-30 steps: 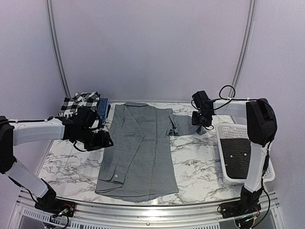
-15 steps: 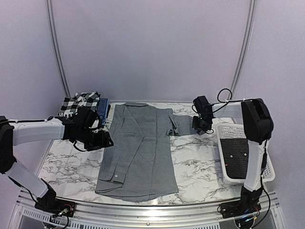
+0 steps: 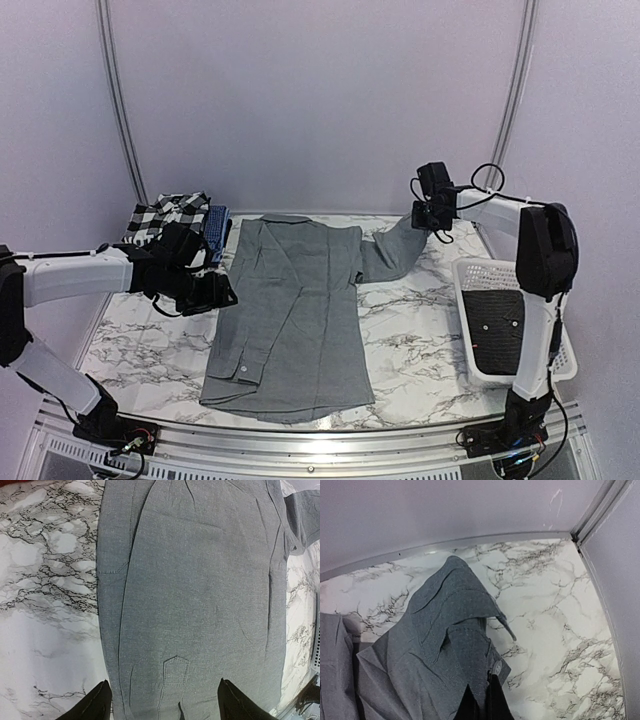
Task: Fold and stack the long sleeve shirts
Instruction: Pick up the sleeve from the center of the board, then pick up the 1/3-folded shirt from the center of the board.
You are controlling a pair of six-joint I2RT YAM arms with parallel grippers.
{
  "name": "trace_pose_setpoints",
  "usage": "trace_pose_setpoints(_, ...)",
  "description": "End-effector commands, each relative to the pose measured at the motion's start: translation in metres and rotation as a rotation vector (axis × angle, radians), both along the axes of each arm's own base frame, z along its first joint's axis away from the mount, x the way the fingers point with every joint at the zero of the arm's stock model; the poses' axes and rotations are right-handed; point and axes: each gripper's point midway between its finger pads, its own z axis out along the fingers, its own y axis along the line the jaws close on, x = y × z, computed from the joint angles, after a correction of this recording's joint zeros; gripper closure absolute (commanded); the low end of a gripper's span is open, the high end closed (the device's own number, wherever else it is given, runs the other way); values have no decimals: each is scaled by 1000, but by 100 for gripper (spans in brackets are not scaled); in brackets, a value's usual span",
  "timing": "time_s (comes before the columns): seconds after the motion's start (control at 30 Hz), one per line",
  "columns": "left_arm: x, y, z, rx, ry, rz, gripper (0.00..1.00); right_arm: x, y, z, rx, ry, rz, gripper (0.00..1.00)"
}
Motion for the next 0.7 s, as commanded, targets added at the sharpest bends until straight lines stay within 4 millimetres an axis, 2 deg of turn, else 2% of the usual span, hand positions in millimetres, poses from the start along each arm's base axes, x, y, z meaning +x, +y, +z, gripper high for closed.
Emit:
trace_pose_setpoints(0.0, 1, -2, 15, -18, -18, 2, 25, 13, 8, 86, -50, -192, 81, 100)
trace_pose_setpoints(0.13, 1, -2, 14, -18, -16, 5, 25, 3, 43, 126, -110, -280, 158, 100)
trace_pose_setpoints(0.2, 1, -3, 15, -23, -17, 4, 25, -1, 46, 138, -108, -291, 153, 100)
trace_pose_setpoints(0.33, 1, -3, 17, -25, -20, 4, 25, -5, 22, 152, -131, -287, 63, 100)
trace_pose_setpoints(0.5, -1, -2, 16, -26, -16, 4, 25, -12, -7, 153, -122, -291, 5, 100)
trace_pose_setpoints(0.67, -2, -1, 17, -27, -18, 8, 25, -15, -13, 155, -118, -311, 3, 100)
